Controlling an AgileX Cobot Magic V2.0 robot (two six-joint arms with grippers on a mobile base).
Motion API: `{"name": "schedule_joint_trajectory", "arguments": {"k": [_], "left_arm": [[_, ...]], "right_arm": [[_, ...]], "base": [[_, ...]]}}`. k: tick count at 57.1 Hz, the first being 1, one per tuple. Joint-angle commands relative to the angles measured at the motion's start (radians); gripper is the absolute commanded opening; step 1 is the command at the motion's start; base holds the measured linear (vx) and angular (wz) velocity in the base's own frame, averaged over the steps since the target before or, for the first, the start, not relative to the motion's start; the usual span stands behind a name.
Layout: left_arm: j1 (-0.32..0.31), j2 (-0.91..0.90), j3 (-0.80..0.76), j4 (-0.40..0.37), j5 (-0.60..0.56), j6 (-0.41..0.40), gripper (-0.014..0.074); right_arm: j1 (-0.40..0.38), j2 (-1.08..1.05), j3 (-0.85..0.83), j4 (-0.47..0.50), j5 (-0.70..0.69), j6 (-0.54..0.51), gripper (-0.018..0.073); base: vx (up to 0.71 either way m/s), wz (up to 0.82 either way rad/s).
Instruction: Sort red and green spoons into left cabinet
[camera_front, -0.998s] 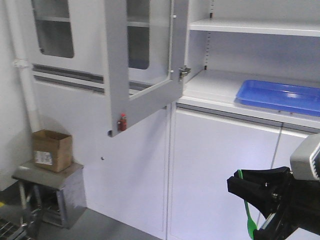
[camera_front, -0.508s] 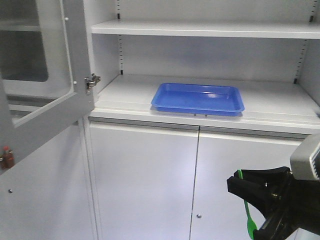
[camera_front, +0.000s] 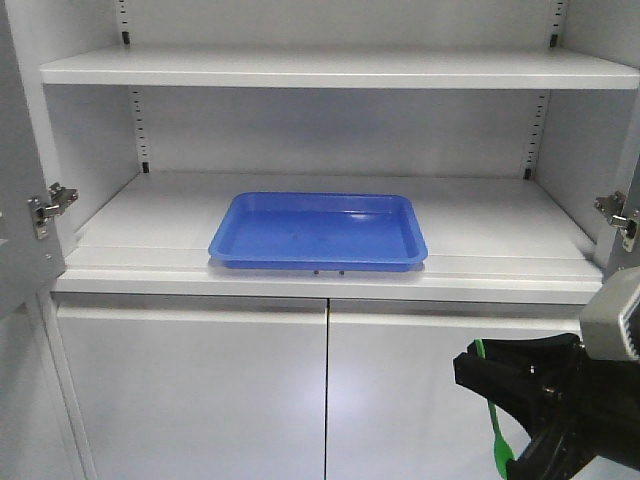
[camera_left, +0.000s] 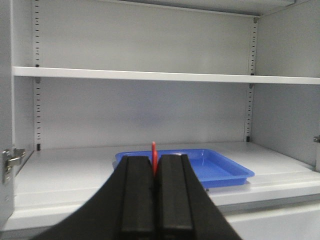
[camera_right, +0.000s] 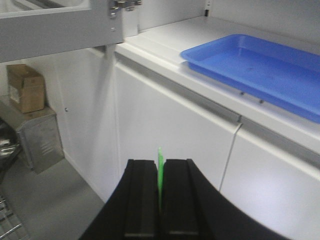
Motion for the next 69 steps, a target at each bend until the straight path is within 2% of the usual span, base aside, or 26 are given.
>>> {"name": "schedule_joint_trajectory", "arguments": {"k": [1, 69], "left_arm": [[-0.005, -0.002, -0.025, -0.016, -0.067, -0.008, 0.0003], [-0.005, -0.002, -0.025, -0.016, -0.067, -0.008, 0.0003]], "right_arm": [[-0.005, -0.014, -0.029, 0.042, 0.003, -0.001, -0.0005], [-0.005, -0.014, -0.029, 0.042, 0.003, -0.001, -0.0005]], "base": [[0.34, -0.13], [0.30, -0.05]]}}
